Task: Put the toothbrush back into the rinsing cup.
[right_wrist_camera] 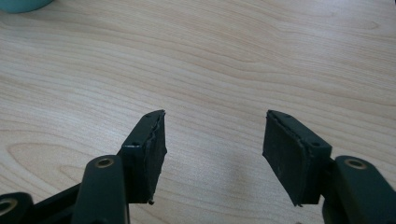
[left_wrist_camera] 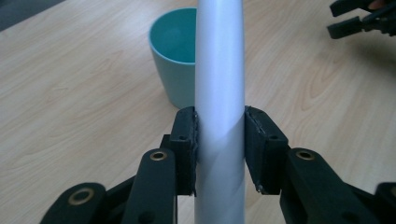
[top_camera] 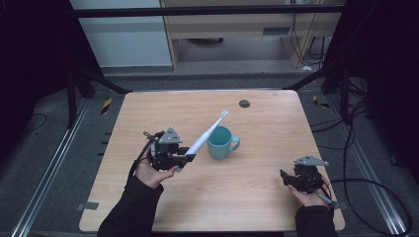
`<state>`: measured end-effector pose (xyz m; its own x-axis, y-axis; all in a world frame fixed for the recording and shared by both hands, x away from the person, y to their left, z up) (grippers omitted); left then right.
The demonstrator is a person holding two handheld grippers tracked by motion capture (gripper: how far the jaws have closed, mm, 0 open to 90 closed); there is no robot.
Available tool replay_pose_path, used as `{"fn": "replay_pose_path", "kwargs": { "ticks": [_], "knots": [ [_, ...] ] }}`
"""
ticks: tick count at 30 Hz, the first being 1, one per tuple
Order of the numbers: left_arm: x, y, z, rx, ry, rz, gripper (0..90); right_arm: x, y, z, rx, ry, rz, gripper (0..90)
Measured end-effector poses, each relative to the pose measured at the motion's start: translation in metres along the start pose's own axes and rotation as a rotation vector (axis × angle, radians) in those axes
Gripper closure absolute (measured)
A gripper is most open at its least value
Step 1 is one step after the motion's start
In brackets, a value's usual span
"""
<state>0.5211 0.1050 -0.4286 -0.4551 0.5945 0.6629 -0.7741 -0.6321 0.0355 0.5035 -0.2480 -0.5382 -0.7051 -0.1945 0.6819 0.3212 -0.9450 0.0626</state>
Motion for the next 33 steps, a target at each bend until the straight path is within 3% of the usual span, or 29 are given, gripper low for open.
{"fn": "replay_pose_path", "kwargs": {
  "ticks": [7,11,33],
  "knots": [
    [0.002,-0.02,0.015,0.048,0.071,0.033,66.1,-0.001,0.0,0.001,0.003,0.007,-0.004,34.6],
    [-0.007,-0.03,0.03,0.068,0.106,0.063,66.0,-0.001,-0.001,0.002,0.003,0.015,0.0,33.5],
    [-0.037,-0.047,0.069,0.137,0.229,0.085,66.1,-0.001,-0.002,0.005,0.016,0.051,-0.003,29.3]
  ]
}}
Point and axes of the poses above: each handheld gripper's, and its own axes: x roughly backward along the jaws, z roughly out of its top, y roughly to its right, the point moved 9 cm from there along -x, roughly forward along the jaws, and after that the axes turned 2 degrees about x, right-handed, at the moved point
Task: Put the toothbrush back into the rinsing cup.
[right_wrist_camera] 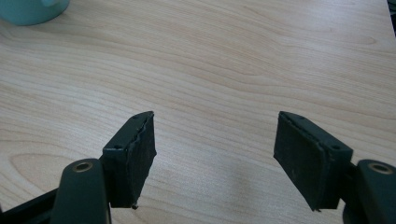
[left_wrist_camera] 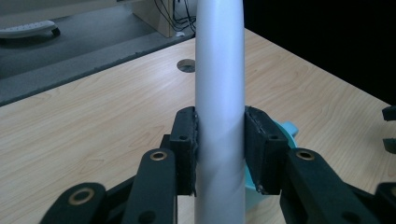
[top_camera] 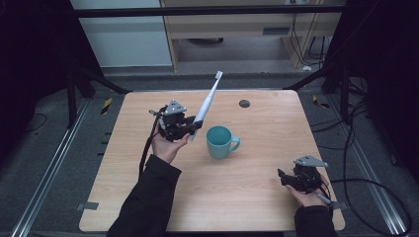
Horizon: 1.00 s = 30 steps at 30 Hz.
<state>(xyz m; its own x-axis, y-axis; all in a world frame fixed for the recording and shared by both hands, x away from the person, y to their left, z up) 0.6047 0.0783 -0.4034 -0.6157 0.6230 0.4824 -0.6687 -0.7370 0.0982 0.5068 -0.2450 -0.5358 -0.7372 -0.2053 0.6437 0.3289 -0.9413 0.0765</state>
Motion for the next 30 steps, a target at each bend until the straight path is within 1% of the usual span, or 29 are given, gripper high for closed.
{"fn": "replay_pose_path", "kwargs": {
  "ticks": [3,4,6,7,8,13,15,18,19,22,23,25,30],
  "knots": [
    [-0.006,0.001,0.001,-0.003,0.001,0.006,66.1,-0.001,0.0,0.0,0.005,0.004,-0.004,29.4],
    [-0.009,0.003,0.002,0.0,0.009,0.001,66.0,-0.001,0.0,0.0,0.001,0.004,-0.003,29.5],
    [-0.014,0.006,0.005,-0.004,0.017,0.005,66.1,-0.001,0.0,0.0,0.002,0.006,-0.004,29.5],
    [-0.017,0.01,0.008,-0.008,0.02,0.002,66.1,-0.001,0.0,0.0,0.005,0.01,-0.004,29.5],
    [-0.017,0.01,0.008,-0.008,0.02,0.002,66.0,-0.001,0.0,0.0,0.005,0.01,-0.004,29.5],
    [-0.029,0.022,0.018,-0.017,0.038,-0.013,66.0,-0.001,0.0,0.0,0.008,0.011,-0.005,29.5],
    [-0.032,0.025,0.02,-0.015,0.042,-0.02,66.0,-0.001,-0.001,0.0,0.003,0.009,-0.004,29.5],
    [-0.039,0.029,0.023,-0.028,0.045,-0.019,66.1,-0.001,-0.001,-0.001,0.004,0.009,-0.002,29.5],
    [-0.042,0.031,0.023,-0.024,0.046,-0.025,66.0,-0.001,0.0,0.0,0.005,0.011,-0.002,29.5],
    [-0.046,0.033,0.024,-0.027,0.049,-0.024,66.0,-0.002,-0.001,-0.001,0.001,0.007,0.002,29.5],
    [-0.05,0.035,0.023,-0.028,0.051,-0.024,66.0,-0.002,0.0,-0.001,0.011,0.008,-0.001,29.5],
    [-0.052,0.035,0.022,-0.029,0.051,-0.024,66.0,-0.002,-0.001,-0.001,0.008,0.006,0.002,29.5],
    [-0.06,0.036,0.017,-0.019,0.04,-0.027,66.0,-0.003,-0.002,-0.002,0.009,0.004,0.004,29.5]
  ]
}}
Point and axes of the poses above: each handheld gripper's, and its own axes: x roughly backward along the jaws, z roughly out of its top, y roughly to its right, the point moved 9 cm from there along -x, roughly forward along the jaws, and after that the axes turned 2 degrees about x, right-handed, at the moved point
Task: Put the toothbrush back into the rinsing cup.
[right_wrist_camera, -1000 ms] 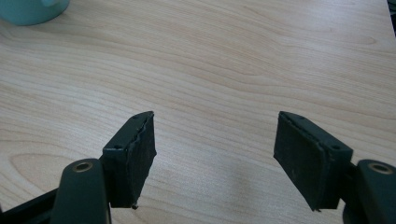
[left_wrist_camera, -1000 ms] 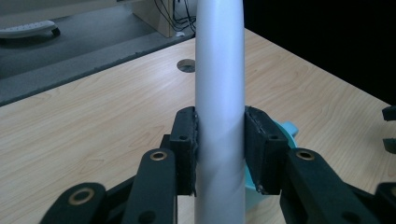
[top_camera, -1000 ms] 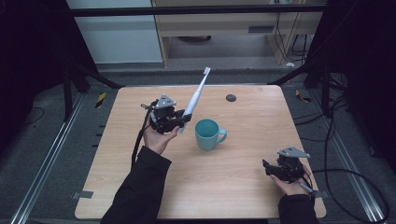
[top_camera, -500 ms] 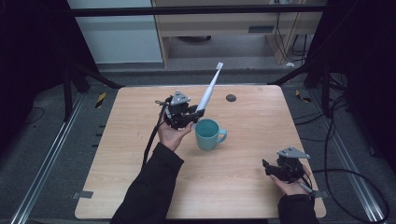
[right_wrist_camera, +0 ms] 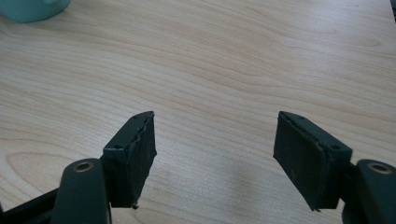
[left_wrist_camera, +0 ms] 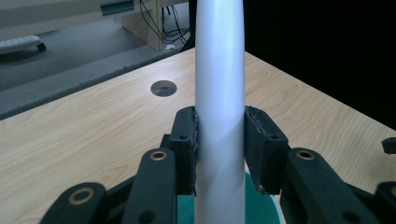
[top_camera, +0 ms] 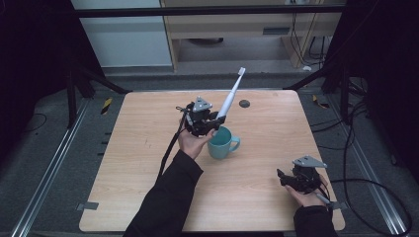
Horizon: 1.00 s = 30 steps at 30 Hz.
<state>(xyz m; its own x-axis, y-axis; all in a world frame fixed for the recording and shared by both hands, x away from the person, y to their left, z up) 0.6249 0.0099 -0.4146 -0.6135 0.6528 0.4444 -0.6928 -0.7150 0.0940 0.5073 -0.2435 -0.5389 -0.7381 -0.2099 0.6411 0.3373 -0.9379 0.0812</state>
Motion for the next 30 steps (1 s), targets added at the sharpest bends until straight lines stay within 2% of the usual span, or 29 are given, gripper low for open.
{"fn": "replay_pose_path", "kwargs": {
  "ticks": [13,18,30],
  "knots": [
    [-0.016,-0.004,-0.024,0.015,-0.024,0.009,66.0,-0.002,0.001,-0.001,0.006,-0.004,-0.001,29.5],
    [-0.023,-0.003,-0.035,0.003,-0.05,0.004,66.1,-0.002,0.0,-0.001,0.0,-0.002,0.002,29.5],
    [-0.028,-0.001,-0.052,-0.018,-0.076,0.0,66.0,-0.003,0.001,-0.001,0.0,-0.006,0.001,29.5]
  ]
}}
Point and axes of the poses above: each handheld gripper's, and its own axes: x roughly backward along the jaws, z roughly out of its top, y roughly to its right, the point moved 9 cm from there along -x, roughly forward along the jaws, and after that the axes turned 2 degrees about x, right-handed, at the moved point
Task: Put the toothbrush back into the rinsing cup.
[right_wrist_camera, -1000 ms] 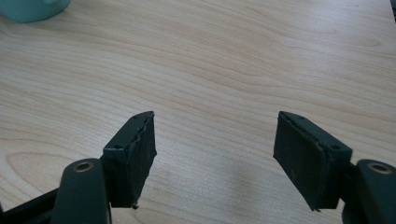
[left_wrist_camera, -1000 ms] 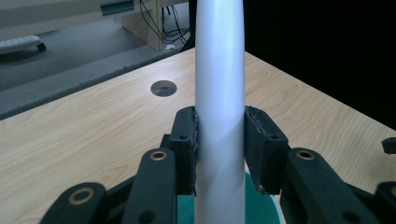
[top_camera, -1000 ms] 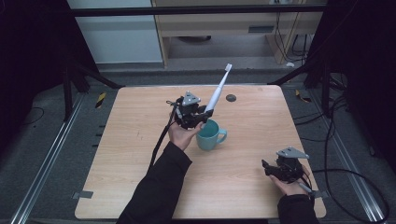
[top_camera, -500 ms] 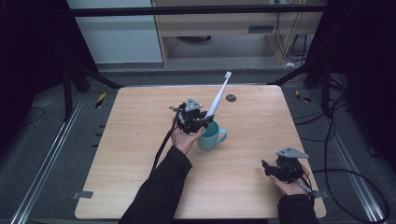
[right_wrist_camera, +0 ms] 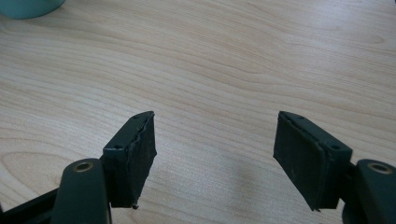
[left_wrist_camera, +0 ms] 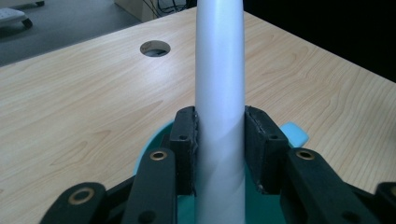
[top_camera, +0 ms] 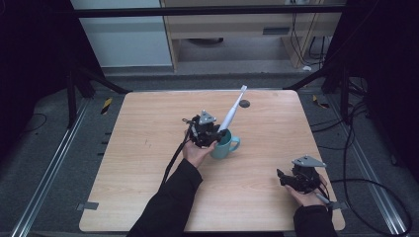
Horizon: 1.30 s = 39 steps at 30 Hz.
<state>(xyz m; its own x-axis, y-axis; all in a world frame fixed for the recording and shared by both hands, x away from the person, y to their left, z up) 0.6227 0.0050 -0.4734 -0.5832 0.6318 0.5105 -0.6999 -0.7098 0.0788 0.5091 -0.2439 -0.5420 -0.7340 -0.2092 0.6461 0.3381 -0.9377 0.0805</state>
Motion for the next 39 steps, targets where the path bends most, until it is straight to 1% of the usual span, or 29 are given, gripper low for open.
{"fn": "replay_pose_path", "kwargs": {
  "ticks": [2,4,6,8,11,17,20,23,29,33,34,35,39],
  "knots": [
    [0.0,0.001,0.0,-0.003,-0.004,-0.002,66.0,0.0,0.0,0.0,0.0,0.0,0.0,29.5],
    [0.0,0.001,-0.001,-0.013,-0.002,0.009,66.0,0.0,0.0,0.0,-0.001,-0.001,0.0,29.5],
    [-0.002,0.001,-0.002,-0.007,-0.005,0.015,66.0,0.0,0.0,0.0,-0.002,-0.002,0.0,29.5],
    [-0.003,0.0,-0.005,-0.011,-0.019,0.018,66.0,0.0,0.0,0.0,0.0,-0.002,0.0,29.5],
    [-0.005,0.001,-0.008,-0.009,-0.031,0.011,66.0,0.0,0.0,0.0,0.004,-0.001,0.0,29.5],
    [-0.006,0.0,-0.01,0.008,-0.03,0.005,65.9,0.0,-0.001,0.0,-0.002,-0.004,0.003,29.4],
    [-0.007,0.0,-0.011,0.014,-0.041,-0.001,65.8,-0.001,-0.001,-0.001,0.002,-0.006,0.001,29.3],
    [-0.006,0.0,-0.012,0.021,-0.039,-0.007,65.7,-0.001,-0.001,0.0,0.006,-0.005,0.0,29.3],
    [-0.006,0.0,-0.015,0.014,-0.048,-0.006,65.2,0.0,-0.001,0.0,0.003,-0.006,0.0,29.2],
    [-0.002,-0.001,-0.015,0.017,-0.039,-0.003,62.8,0.0,-0.001,0.0,-0.001,-0.006,0.0,29.1],
    [0.002,-0.001,-0.013,0.016,-0.033,-0.002,60.1,0.0,-0.001,0.0,0.002,-0.005,0.002,29.1],
    [0.002,-0.001,-0.013,0.016,-0.033,-0.002,59.6,0.0,-0.001,0.0,0.002,-0.005,0.002,29.1],
    [0.014,0.001,-0.008,0.003,-0.015,0.001,56.1,0.0,-0.001,0.0,0.005,-0.003,-0.002,28.9]
  ]
}}
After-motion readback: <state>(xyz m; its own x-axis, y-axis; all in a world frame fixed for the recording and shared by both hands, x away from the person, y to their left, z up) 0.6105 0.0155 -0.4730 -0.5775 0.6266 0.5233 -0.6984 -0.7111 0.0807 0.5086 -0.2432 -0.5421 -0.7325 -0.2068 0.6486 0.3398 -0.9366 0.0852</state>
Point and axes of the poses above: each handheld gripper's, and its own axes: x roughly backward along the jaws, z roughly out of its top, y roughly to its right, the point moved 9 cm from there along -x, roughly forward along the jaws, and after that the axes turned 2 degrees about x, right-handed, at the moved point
